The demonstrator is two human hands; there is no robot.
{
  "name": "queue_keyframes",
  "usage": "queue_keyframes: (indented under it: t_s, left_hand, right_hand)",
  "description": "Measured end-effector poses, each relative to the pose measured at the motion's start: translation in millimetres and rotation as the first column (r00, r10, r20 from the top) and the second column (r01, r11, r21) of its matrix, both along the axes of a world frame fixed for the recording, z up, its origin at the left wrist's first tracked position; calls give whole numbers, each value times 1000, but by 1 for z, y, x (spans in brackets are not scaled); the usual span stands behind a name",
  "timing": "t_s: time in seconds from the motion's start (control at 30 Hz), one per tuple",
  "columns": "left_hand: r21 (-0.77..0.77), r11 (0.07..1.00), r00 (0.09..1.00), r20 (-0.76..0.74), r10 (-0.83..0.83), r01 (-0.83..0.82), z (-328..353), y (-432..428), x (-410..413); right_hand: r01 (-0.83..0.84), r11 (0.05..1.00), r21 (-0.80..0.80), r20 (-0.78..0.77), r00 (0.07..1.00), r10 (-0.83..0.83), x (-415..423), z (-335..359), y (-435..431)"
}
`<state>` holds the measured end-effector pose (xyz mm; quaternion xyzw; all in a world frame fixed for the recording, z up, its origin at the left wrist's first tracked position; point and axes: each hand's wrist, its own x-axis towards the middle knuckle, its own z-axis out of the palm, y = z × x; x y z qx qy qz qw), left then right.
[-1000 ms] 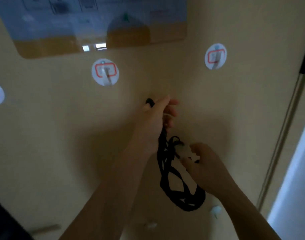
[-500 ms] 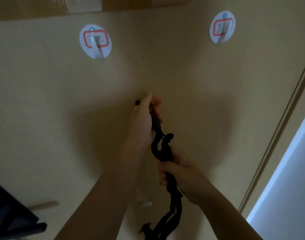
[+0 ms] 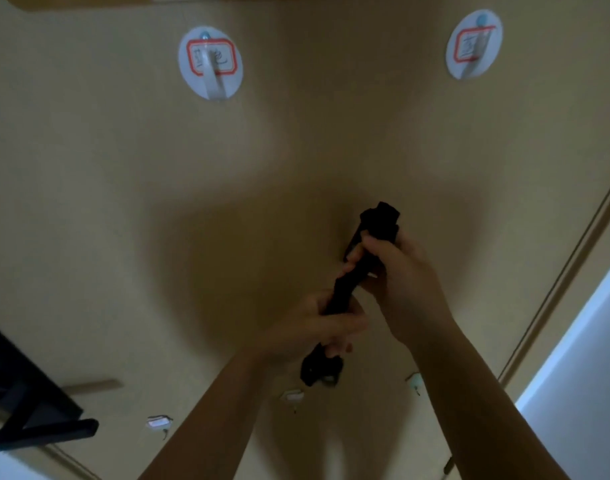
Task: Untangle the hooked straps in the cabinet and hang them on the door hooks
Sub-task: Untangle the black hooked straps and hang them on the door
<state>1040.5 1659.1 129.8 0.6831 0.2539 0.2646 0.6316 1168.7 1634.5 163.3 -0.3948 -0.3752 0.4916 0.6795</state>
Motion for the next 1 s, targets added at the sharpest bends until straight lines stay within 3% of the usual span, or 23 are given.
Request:
queue_keyframes:
  t_s: [0.07,0.13,0.2,0.23,0.27,0.3,0.37,0.47,0.6,0.67,0.73,0.83,0.9,1.0]
  left_hand:
    - [48,989,989,-19,144,-143,9,4,1]
    - [90,971,975,-6,224,-222,20,7,-1]
    - [145,958,966,-33,255,-248,34,9,-4]
    - [200,954,967,-73,244,-225,42,9,-5]
    - [265,948,966,-134,220,-179,49,10,-6]
    - [318,940,961,-200,191,-121,57,9,-5]
    - [409,912,949,-275,156,-31,75,7,-3]
    - [522,850,958,-205,201,-67,113,4,2]
    - [606,783,969,-78,233,-139,168,8,11]
    - [645,736,964,2,267,-206,198,12,19]
    - [709,651,948,79,307,-270,230,18,24]
    - [800,533,949,138,283,-275,278,26,32]
    - [853,447,953,170,252,-271,309,29,38]
    - [881,382,950,198,240,-280,355,31,49]
  right_hand:
    - [93,994,-48,220,972,-81,9,-4,0]
    - [199,977,-77,522,843,-130,18,-7,-3]
    - [355,934,41,750,607,-264,25,-6,-6]
    - [416,896,159,774,511,-374,28,-4,-9]
    - [414,872,261,748,483,-454,29,1,-12]
    - [337,886,318,721,520,-457,28,7,-16]
    - [37,956,291,710,662,-241,23,19,-20]
    - [-260,930,260,599,799,56,16,43,-18]
    - [-174,914,367,543,837,-58,12,97,-5]
    - [-128,910,394,567,814,-131,14,131,0]
    - [-96,895,436,596,776,-208,22,167,3]
    - [-97,886,453,555,809,-195,37,220,6]
    - [-108,855,507,572,784,-241,46,249,10]
    - [-149,811,565,597,752,-278,64,292,17]
